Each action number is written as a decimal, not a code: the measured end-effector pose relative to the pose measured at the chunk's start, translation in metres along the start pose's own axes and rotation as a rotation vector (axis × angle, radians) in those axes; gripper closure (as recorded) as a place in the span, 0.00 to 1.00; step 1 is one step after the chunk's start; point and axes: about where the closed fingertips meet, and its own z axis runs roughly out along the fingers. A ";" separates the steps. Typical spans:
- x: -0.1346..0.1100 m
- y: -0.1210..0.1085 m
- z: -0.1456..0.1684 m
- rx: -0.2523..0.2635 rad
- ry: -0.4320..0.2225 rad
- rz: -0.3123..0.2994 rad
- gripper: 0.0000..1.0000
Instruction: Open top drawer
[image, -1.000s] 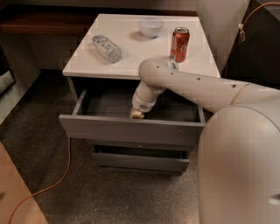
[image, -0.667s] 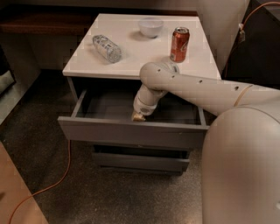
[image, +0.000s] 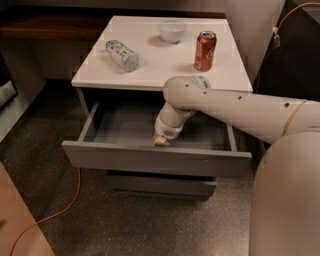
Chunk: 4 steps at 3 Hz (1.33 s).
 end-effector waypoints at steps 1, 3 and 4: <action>0.000 0.015 -0.002 -0.018 -0.002 -0.012 1.00; -0.006 0.046 0.002 -0.071 -0.010 -0.069 1.00; -0.008 0.054 0.003 -0.078 -0.015 -0.078 1.00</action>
Offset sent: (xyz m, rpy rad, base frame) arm -0.0498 0.0166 -0.0004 -0.0086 0.0423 0.1229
